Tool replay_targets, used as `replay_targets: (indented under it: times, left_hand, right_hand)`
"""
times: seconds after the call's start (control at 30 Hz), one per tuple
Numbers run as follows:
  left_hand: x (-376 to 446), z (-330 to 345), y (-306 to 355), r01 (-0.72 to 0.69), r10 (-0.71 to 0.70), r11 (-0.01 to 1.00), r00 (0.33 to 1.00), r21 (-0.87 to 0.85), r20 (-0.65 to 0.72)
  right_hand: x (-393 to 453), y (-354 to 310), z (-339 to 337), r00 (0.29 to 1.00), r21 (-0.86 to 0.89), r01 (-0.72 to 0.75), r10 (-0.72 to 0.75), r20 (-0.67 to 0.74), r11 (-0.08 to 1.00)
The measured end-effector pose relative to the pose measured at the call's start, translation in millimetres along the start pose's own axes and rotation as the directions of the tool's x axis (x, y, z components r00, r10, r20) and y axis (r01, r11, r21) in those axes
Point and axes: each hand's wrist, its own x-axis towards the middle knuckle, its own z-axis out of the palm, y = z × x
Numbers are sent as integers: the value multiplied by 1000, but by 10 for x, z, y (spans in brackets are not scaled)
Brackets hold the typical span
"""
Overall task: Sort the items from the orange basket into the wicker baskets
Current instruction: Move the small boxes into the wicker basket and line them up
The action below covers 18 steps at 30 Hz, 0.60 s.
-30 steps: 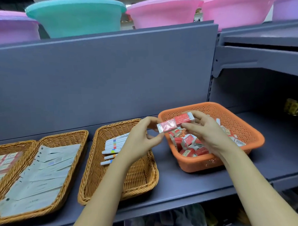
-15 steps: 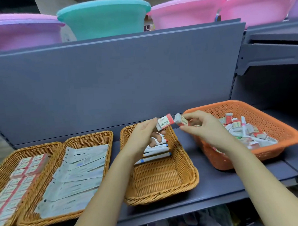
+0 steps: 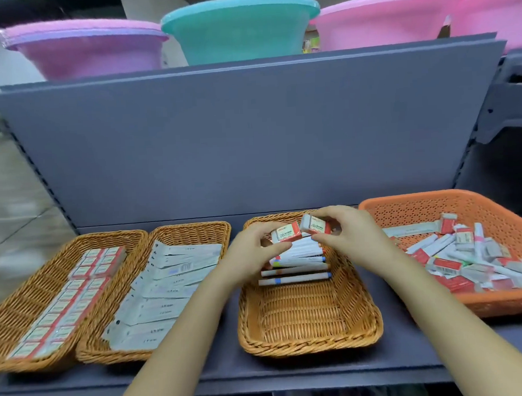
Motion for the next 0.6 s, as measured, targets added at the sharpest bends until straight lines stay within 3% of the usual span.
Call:
replay_targets:
  times: [0.13, 0.43, 0.6]
  left_hand:
    - [-144, -244, -160, -53, 71, 967, 996, 249, -61]
    - [-768, -1059, -692, 74, -35, 958, 989, 277, -146]
    - [-1040, -1693, -1113, 100, -64, 947, 990, 307, -126]
  right_hand:
    - [123, -132, 221, 990, -86, 83, -72, 121, 993]
    - [332, -991, 946, 946, -151, 272, -235, 224, 950]
    - [460, -1633, 1416, 942, -171, 284, -242, 232, 943]
